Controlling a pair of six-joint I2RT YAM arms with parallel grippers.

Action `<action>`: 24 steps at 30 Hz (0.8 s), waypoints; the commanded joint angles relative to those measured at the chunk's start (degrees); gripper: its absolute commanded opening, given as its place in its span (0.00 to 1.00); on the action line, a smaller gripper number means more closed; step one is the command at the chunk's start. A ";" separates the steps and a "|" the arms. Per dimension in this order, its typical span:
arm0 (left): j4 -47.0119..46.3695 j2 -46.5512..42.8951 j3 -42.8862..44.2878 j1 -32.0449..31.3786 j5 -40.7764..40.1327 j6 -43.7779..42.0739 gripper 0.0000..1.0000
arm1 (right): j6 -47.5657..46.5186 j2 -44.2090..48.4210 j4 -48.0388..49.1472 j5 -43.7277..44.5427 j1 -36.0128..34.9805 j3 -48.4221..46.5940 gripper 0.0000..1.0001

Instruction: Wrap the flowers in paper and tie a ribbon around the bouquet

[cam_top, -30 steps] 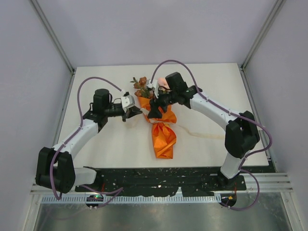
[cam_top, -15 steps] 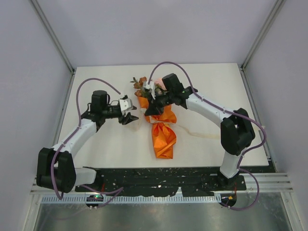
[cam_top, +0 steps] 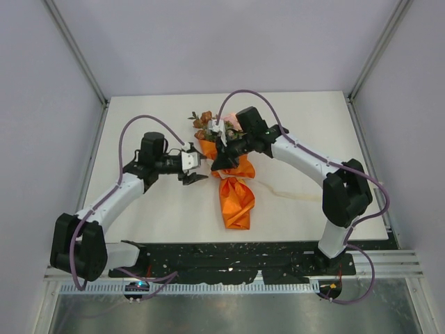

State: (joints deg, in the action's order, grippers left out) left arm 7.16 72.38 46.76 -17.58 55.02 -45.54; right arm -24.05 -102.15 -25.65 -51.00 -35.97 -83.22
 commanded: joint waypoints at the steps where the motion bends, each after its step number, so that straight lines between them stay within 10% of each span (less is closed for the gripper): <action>1: -2.59 2.15 3.24 -1.40 0.08 -3.06 0.66 | -3.28 4.06 -1.42 -1.91 -0.77 0.25 0.05; 8: -2.85 3.12 4.12 -3.95 -0.80 -5.17 0.58 | -3.54 3.54 -1.95 -1.73 -1.21 -0.19 0.05; 14: -1.10 2.59 4.30 -3.95 0.96 -6.58 0.16 | -2.93 3.10 -2.47 0.20 -1.21 -0.71 0.08; 16: -0.30 2.68 4.39 -3.95 0.88 -6.67 0.00 | -2.84 3.36 -3.61 1.34 -0.78 -1.15 0.21; 21: -4.34 2.94 2.72 -3.51 -1.58 -3.16 0.00 | -5.38 6.34 -13.00 3.45 7.02 -1.86 0.61; 24: -4.70 3.64 3.07 -3.42 -1.41 -1.31 0.00 | -11.79 8.01 -26.42 7.74 14.76 -0.90 0.68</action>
State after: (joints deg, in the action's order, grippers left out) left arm 6.26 75.40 48.84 -21.32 53.49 -49.25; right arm -29.02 -99.79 -36.73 -48.40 -30.94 -83.00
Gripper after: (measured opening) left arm 0.010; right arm 0.655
